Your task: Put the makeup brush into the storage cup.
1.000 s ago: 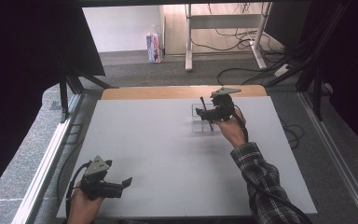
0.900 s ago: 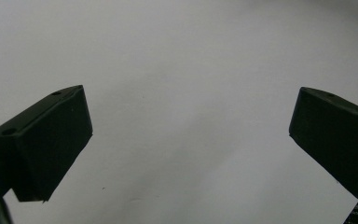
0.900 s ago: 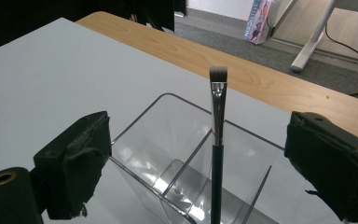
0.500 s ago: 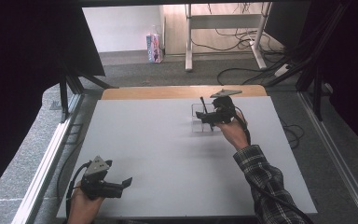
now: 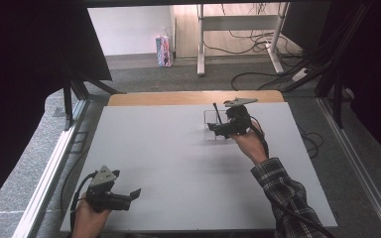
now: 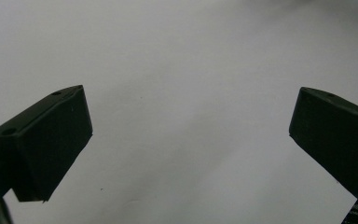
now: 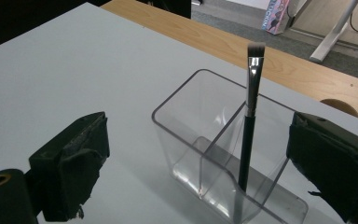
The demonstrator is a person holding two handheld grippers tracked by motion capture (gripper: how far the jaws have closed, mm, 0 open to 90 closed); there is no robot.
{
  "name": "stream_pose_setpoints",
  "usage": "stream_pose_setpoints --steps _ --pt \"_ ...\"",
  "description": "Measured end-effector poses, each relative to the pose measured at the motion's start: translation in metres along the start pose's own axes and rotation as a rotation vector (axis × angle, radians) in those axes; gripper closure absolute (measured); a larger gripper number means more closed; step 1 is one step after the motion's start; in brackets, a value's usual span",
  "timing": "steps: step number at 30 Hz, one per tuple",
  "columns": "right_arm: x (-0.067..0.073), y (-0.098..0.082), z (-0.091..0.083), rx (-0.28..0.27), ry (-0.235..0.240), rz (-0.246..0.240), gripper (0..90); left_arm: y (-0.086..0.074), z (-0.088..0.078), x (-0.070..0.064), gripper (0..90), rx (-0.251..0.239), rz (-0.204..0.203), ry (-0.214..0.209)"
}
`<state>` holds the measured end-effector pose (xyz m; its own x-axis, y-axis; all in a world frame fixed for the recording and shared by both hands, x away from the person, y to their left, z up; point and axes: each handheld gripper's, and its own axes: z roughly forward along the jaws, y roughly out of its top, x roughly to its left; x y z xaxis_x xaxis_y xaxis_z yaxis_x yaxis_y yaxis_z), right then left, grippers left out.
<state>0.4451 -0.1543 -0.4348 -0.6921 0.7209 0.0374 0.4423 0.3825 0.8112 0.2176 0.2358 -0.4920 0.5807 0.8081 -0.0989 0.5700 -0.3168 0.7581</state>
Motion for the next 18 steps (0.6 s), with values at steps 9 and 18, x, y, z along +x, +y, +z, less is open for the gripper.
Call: stream_pose_setpoints --steps 9,18 --pt "0.006 -0.008 -0.006 0.018 0.028 -0.005 5.3 0.0 0.001 -0.001 0.0 0.002 0.006 -0.003" --pt "0.01 -0.015 -0.014 0.032 0.039 -0.011 4.3 0.0 0.0 -0.001 0.0 0.001 0.005 -0.002"
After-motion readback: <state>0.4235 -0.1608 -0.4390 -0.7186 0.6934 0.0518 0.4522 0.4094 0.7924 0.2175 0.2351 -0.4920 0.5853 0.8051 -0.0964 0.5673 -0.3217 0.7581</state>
